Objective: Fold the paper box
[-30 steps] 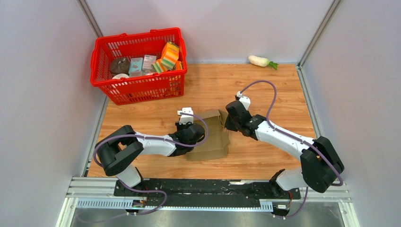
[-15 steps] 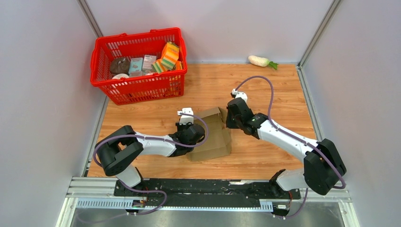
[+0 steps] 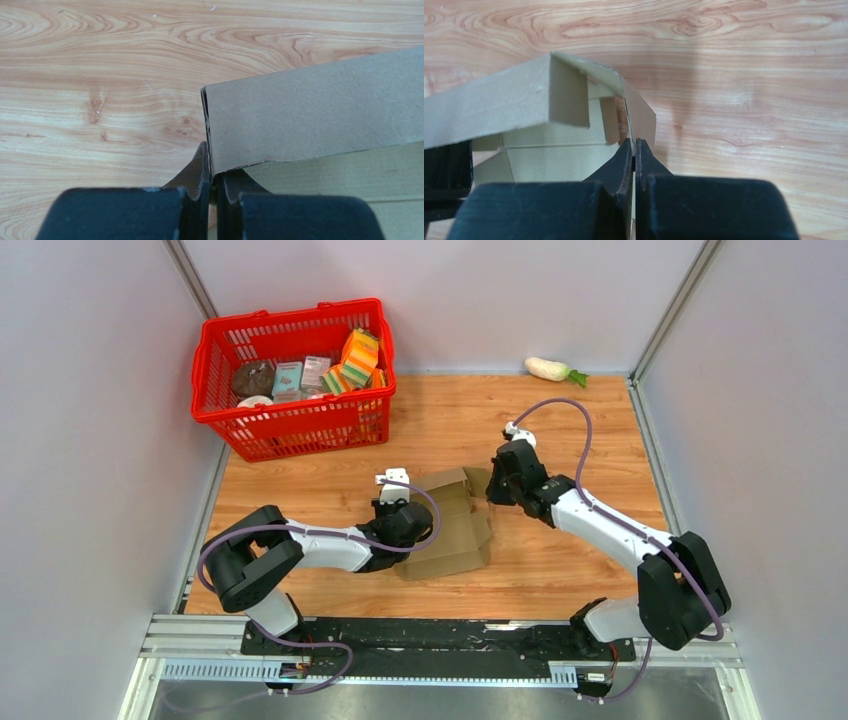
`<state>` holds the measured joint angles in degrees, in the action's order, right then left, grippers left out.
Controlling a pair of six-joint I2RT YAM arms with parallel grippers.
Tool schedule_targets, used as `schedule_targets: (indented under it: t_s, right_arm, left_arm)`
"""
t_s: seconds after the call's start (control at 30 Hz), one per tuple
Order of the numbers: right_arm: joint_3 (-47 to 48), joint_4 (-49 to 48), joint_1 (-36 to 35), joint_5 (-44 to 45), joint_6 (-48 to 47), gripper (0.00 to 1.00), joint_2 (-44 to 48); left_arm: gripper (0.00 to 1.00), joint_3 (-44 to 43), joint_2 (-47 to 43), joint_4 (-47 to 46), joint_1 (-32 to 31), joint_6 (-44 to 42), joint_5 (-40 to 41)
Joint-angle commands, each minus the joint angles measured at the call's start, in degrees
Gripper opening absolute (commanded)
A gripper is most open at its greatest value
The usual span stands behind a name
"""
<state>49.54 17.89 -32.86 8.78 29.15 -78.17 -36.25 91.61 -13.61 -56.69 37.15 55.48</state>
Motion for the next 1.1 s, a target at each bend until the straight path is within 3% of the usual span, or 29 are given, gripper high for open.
schedule_targets:
  t_s: [0.0,0.17,0.37,0.47,0.73,0.8,0.87,0.97,1.07]
  right_arm:
    - [3.7,-2.3,3.2,-1.8,8.2,0.0,-0.5]
    - [6.8,4.2,6.1,-4.0,15.2,0.0,-2.4]
    - [5.7,4.0,5.3,-9.9,27.6,0.01,-1.7]
    - [5.2,5.6,3.5,-6.1,29.3,0.03,-1.8]
    - [-3.4,-1.1,-3.3,1.8,35.7,0.06,0.7]
    - [-5.6,-4.1,-4.9,3.4,34.3,0.07,1.2]
    - [-7.3,-7.0,-7.1,4.6,31.3,0.13,2.1]
    - [-10.9,-14.5,-7.7,-0.8,19.0,0.32,4.2]
    - [-9.4,-12.3,-7.4,-7.3,4.2,0.45,5.7]
  left_arm:
    - [0.0,0.9,0.8,2.4,-0.6,-3.0,-1.3]
    - [0.0,0.8,0.6,3.1,-0.6,-2.9,-1.3]
    - [0.0,-0.3,0.4,4.1,-0.6,-2.3,-1.5]
    - [0.0,-0.7,0.4,4.5,-0.7,-2.0,-1.8]
    - [0.0,-0.8,0.4,5.1,-0.7,-1.2,-1.3]
    - [0.0,-0.8,0.6,5.1,-0.7,-1.2,-1.3]
    - [0.0,-0.8,0.7,5.1,-0.7,-1.1,-1.3]
    - [0.0,-0.5,0.8,5.1,-0.7,-1.2,-1.2]
    - [0.0,0.0,0.7,4.6,-0.6,-1.4,-1.2]
